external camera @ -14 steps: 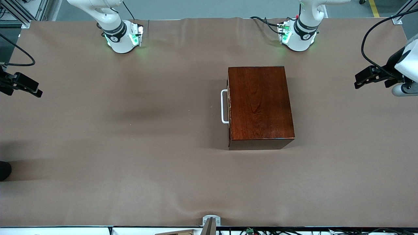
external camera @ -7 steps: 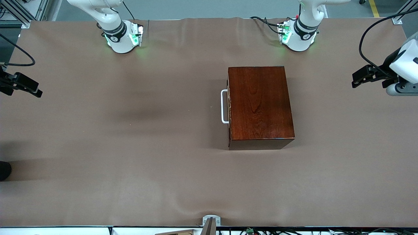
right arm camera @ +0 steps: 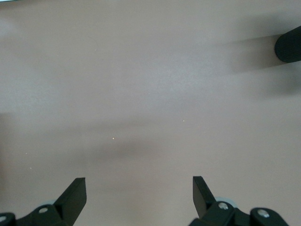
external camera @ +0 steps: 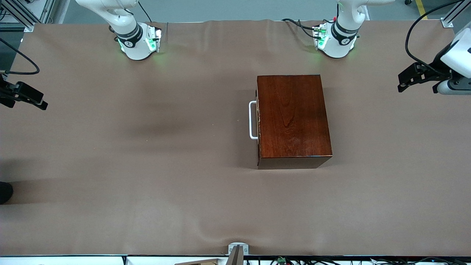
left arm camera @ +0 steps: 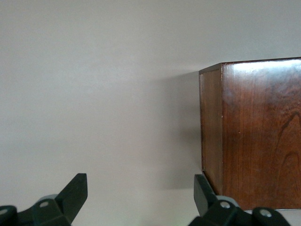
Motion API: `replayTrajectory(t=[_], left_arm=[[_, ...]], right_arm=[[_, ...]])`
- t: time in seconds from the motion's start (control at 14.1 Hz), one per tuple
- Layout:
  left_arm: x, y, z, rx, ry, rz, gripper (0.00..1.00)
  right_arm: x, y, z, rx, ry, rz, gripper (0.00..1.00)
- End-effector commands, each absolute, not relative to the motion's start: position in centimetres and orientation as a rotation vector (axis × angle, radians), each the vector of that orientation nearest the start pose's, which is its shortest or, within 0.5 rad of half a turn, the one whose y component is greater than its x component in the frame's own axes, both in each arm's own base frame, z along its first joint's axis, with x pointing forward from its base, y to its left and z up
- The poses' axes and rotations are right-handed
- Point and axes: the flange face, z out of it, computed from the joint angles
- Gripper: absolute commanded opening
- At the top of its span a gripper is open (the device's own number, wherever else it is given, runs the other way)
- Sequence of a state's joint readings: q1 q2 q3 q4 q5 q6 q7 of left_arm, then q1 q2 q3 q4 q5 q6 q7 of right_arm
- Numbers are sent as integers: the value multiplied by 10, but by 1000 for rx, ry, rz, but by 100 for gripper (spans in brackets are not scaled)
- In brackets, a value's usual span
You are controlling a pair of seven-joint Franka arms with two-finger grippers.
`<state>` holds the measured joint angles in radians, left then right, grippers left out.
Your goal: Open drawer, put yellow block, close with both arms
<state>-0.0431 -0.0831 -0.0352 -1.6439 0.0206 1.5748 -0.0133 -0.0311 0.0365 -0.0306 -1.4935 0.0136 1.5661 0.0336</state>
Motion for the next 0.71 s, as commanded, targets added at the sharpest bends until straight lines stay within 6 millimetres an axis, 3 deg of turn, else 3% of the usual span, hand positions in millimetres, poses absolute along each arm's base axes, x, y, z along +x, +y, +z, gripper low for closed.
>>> replayTrajectory(t=[0.0, 0.64], left_arm=[[521, -41, 638, -3134, 106, -56, 100], [519, -35, 635, -3134, 96, -19, 100]], right_arm=[[563, -35, 645, -3130, 163, -72, 100], [563, -36, 645, -3133, 163, -72, 100]])
